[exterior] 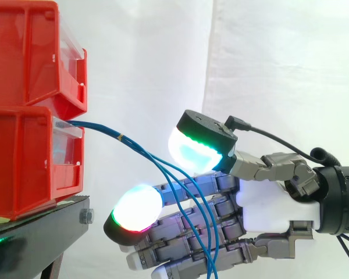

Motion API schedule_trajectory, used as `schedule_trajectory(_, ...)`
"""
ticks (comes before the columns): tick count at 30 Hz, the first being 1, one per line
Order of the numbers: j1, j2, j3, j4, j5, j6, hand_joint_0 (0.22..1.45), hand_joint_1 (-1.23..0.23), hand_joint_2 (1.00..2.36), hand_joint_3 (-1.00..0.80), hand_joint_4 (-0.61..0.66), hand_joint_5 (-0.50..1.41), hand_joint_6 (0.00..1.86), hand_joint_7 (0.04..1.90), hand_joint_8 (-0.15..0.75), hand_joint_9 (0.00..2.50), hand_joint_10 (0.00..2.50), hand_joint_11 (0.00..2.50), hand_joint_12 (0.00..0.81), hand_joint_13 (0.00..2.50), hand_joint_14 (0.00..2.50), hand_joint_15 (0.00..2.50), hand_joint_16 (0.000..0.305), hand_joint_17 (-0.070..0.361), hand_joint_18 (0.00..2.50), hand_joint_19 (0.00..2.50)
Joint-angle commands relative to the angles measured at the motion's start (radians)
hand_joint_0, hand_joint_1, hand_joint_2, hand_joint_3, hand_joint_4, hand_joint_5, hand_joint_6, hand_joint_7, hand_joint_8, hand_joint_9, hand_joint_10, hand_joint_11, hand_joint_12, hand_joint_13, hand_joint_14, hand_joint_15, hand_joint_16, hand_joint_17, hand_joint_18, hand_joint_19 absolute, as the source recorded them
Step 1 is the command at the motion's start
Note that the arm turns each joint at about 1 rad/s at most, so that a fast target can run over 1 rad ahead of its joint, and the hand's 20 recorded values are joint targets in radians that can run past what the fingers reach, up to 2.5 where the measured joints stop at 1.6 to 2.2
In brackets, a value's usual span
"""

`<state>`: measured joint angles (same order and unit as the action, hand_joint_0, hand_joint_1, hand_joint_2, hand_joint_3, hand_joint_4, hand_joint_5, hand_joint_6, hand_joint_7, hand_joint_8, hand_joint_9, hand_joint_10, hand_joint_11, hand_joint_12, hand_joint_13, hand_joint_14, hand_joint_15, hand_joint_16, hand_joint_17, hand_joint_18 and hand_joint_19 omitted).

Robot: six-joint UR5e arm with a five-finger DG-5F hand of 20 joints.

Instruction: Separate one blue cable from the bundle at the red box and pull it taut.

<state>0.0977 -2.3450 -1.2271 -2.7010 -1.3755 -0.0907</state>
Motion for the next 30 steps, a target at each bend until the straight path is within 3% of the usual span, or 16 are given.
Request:
schedule_trajectory(1, -0.004, 0.0, 0.008, 0.003, -0.01, 0.002, 0.58, -0.62, 1.0, -0.5, 0.26, -0.22, 0.5, 1.06, 0.275, 0.15, 0.0, 0.12, 0.361, 0.06, 0.0, 0.09, 0.051, 0.115, 0.16, 0.3)
schedule_trajectory(6, -0.004, -0.002, 0.008, 0.003, -0.01, 0.005, 0.58, -0.62, 1.0, -0.5, 0.26, -0.22, 0.5, 1.07, 0.276, 0.15, 0.0, 0.13, 0.363, 0.07, 0.0, 0.09, 0.051, 0.114, 0.17, 0.3)
schedule_trajectory(12, -0.004, -0.007, 0.008, 0.021, -0.01, 0.052, 0.58, -0.62, 1.0, -0.5, 0.25, -0.21, 0.5, 1.1, 0.278, 0.16, 0.0, 0.14, 0.364, 0.08, 0.0, 0.1, 0.051, 0.114, 0.18, 0.31)
schedule_trajectory(17, 0.004, -0.007, 0.011, 0.035, -0.008, 0.055, 0.58, -0.62, 1.0, -0.5, 0.25, -0.21, 0.5, 1.11, 0.278, 0.17, 0.0, 0.13, 0.365, 0.08, 0.0, 0.1, 0.051, 0.114, 0.19, 0.32)
schedule_trajectory(24, 0.004, -0.008, 0.038, 0.013, -0.028, 0.077, 0.57, -0.62, 1.0, -0.5, 0.26, -0.21, 0.5, 1.15, 0.279, 0.17, 0.0, 0.14, 0.366, 0.09, 0.0, 0.1, 0.051, 0.114, 0.19, 0.31)
schedule_trajectory(30, 0.004, -0.007, 0.038, -0.002, -0.034, 0.077, 0.58, -0.62, 1.0, -0.5, 0.26, -0.2, 0.5, 1.2, 0.28, 0.17, 0.0, 0.14, 0.366, 0.09, 0.0, 0.11, 0.051, 0.114, 0.2, 0.32)
